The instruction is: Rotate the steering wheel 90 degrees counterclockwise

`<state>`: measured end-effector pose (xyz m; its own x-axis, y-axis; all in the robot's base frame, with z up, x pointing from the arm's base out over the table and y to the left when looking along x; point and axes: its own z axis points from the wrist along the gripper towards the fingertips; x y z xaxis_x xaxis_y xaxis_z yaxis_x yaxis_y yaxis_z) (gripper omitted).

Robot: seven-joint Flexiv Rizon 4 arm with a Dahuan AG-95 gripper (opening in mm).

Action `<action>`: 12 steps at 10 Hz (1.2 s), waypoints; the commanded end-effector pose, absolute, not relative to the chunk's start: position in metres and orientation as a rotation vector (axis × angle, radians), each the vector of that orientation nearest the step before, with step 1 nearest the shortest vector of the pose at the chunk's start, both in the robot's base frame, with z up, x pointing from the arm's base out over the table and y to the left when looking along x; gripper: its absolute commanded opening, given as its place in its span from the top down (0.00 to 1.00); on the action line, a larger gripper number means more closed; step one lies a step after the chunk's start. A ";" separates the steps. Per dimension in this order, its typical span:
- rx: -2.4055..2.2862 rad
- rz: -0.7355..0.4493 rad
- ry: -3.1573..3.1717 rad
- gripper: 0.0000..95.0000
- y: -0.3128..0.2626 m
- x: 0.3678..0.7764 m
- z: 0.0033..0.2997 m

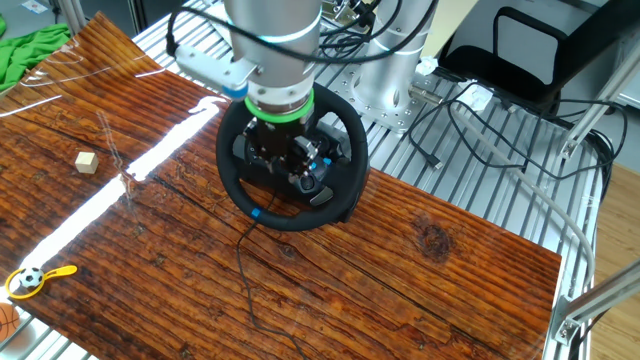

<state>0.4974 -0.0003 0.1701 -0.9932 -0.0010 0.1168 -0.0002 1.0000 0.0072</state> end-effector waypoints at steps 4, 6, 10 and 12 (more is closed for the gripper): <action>0.030 -0.015 -3.020 1.00 -0.002 0.497 0.174; 0.042 -0.015 -3.016 1.00 -0.004 0.494 0.178; 0.055 -0.020 -3.013 1.00 -0.014 0.483 0.191; 0.060 -0.023 -3.016 1.00 -0.019 0.477 0.196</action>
